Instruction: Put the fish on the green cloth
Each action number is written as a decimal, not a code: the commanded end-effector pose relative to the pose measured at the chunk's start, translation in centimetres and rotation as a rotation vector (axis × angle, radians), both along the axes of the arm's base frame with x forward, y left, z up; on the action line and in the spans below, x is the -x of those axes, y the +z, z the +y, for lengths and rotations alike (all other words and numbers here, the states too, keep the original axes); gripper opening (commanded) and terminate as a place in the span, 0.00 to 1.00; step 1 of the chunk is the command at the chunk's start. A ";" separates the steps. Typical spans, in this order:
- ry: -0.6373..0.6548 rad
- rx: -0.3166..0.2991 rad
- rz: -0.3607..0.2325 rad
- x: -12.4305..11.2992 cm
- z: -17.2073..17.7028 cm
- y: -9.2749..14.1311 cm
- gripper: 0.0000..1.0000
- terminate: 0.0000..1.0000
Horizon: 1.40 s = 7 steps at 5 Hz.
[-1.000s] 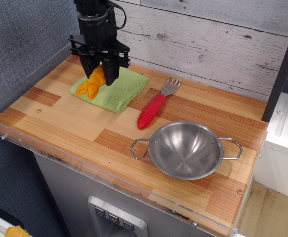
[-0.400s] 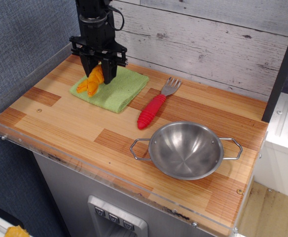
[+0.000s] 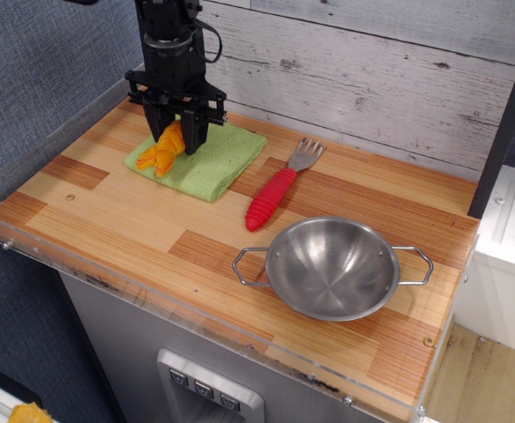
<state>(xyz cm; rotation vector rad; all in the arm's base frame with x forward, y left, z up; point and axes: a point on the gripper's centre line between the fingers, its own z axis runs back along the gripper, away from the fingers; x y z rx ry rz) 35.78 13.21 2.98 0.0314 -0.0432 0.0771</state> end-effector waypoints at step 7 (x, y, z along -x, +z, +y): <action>-0.026 0.137 -0.218 11.4 -5.8 8.5 1.00 0.00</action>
